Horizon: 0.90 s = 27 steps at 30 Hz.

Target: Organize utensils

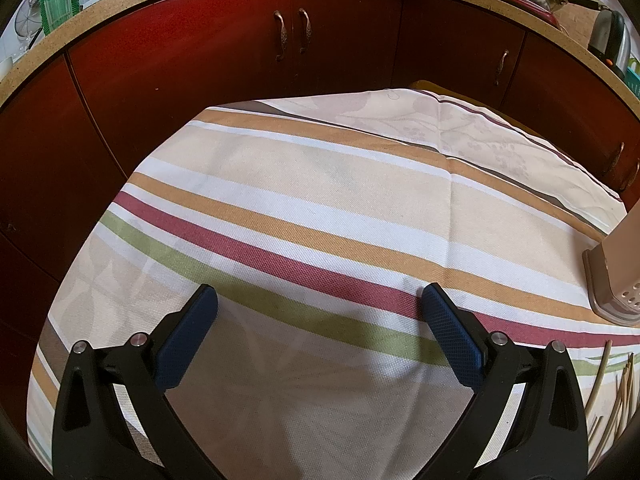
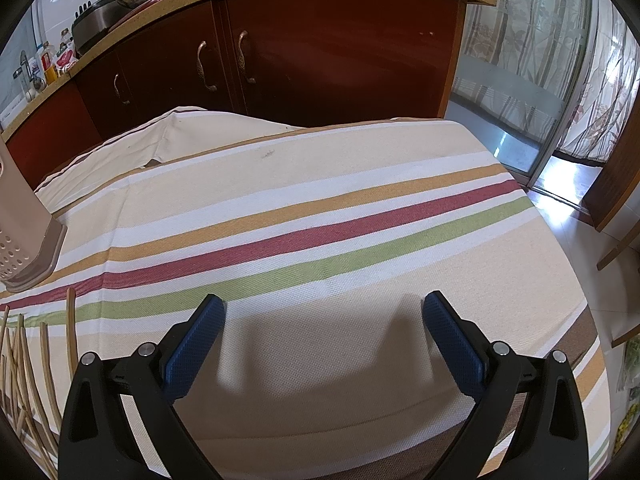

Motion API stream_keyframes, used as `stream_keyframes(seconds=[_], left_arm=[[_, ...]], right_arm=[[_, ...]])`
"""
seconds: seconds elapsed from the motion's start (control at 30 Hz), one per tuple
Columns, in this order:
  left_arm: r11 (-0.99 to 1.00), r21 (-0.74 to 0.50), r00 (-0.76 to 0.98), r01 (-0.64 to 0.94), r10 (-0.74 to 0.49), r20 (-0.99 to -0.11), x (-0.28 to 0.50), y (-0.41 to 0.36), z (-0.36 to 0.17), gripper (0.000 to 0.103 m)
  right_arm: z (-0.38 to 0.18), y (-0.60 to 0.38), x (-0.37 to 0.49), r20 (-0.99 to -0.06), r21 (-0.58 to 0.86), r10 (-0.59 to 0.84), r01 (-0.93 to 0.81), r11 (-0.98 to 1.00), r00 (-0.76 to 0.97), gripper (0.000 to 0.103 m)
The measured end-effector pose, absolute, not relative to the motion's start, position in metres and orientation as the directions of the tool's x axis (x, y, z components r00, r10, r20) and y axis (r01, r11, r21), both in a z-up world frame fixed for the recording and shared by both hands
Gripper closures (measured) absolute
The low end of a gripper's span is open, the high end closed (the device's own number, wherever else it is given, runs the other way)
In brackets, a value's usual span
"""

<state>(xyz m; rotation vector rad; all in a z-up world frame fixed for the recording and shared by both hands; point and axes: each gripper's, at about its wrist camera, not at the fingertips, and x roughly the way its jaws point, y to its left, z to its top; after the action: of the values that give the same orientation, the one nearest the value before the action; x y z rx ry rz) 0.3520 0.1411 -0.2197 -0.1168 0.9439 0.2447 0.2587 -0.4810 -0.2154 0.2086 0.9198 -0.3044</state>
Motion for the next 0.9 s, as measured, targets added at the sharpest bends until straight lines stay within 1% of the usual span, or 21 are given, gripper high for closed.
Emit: stream_keyframes(seconds=[0.23, 0.33, 0.4, 0.53, 0.6, 0.67, 0.77, 0.9], left_arm=[[0.966, 0.007, 0.562, -0.257, 0.155, -0.812, 0.35, 0.141, -0.219, 0.004], [0.973, 0.004, 0.575, -0.231, 0.14, -0.806, 0.332, 0.131, -0.215, 0.004], [0.979, 0.013, 0.62, -0.204, 0.139, -0.772, 0.31, 0.121, -0.202, 0.004], [0.981, 0.065, 0.742, -0.185, 0.183, -0.645, 0.246, 0.09, -0.162, 0.004], [0.988, 0.064, 0.795, -0.138, 0.149, -0.588, 0.215, 0.072, -0.144, 0.004], [0.993, 0.077, 0.822, -0.087, 0.115, -0.558, 0.192, 0.056, -0.129, 0.004], [0.992, 0.114, 0.839, -0.052, 0.105, -0.533, 0.158, 0.032, -0.112, 0.004], [0.995, 0.103, 0.87, -0.004, 0.054, -0.49, 0.12, 0.013, -0.092, 0.004]], right_arm=[[-0.216, -0.481, 0.259, -0.805, 0.046, -0.174, 0.353, 0.935, 0.567, 0.005], [-0.211, -0.471, 0.247, -0.802, 0.057, -0.172, 0.361, 0.931, 0.572, 0.006], [-0.195, -0.453, 0.227, -0.761, 0.048, -0.193, 0.351, 0.935, 0.62, 0.006], [-0.158, -0.412, 0.18, -0.667, 0.034, -0.205, 0.304, 0.952, 0.717, 0.006], [-0.144, -0.394, 0.158, -0.626, 0.027, -0.202, 0.279, 0.96, 0.753, 0.006], [-0.129, -0.375, 0.137, -0.59, 0.009, -0.199, 0.252, 0.968, 0.783, 0.006], [-0.113, -0.356, 0.111, -0.553, -0.008, -0.188, 0.22, 0.975, 0.812, 0.006], [-0.091, -0.334, 0.074, -0.49, 0.012, -0.152, 0.181, 0.983, 0.859, 0.006]])
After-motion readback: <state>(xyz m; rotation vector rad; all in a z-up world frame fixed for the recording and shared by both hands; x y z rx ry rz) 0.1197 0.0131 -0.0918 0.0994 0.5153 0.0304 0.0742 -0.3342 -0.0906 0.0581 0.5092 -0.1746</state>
